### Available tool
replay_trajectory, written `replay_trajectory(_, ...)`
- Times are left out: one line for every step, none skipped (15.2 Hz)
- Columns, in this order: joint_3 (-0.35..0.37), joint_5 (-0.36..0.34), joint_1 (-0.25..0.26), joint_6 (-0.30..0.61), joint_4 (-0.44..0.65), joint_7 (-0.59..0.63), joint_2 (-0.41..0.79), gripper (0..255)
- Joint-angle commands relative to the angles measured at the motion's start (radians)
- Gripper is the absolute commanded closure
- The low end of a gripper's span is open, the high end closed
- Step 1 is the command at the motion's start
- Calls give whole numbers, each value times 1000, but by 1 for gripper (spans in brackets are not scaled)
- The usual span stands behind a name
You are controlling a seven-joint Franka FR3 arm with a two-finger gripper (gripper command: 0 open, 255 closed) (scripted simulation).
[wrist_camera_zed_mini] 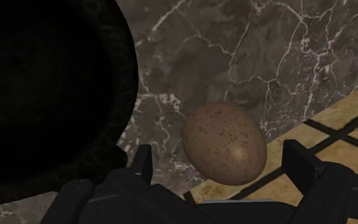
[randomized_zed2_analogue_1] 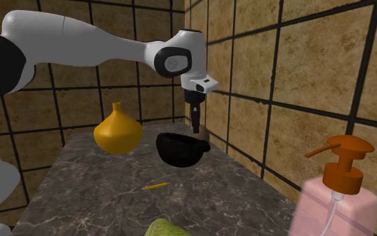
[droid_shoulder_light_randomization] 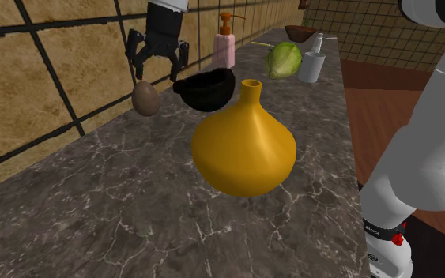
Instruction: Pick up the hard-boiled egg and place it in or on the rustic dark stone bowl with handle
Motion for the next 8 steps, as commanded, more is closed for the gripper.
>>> replay_trajectory(9, -18, 16, 0, 64, 18, 49, 0)
replay_trajectory(10, -19, 18, 12, 54, 18, 51, 0)
replay_trajectory(11, -19, 19, 25, 44, 18, 53, 0)
replay_trajectory(11, -20, 21, 37, 34, 18, 56, 0)
replay_trajectory(12, -21, 22, 49, 25, 19, 59, 0)
replay_trajectory(13, -21, 24, 62, 16, 19, 62, 0)
replay_trajectory(13, -22, 26, 74, 8, 19, 65, 0)
replay_trajectory(14, -23, 27, 86, -1, 20, 69, 0)
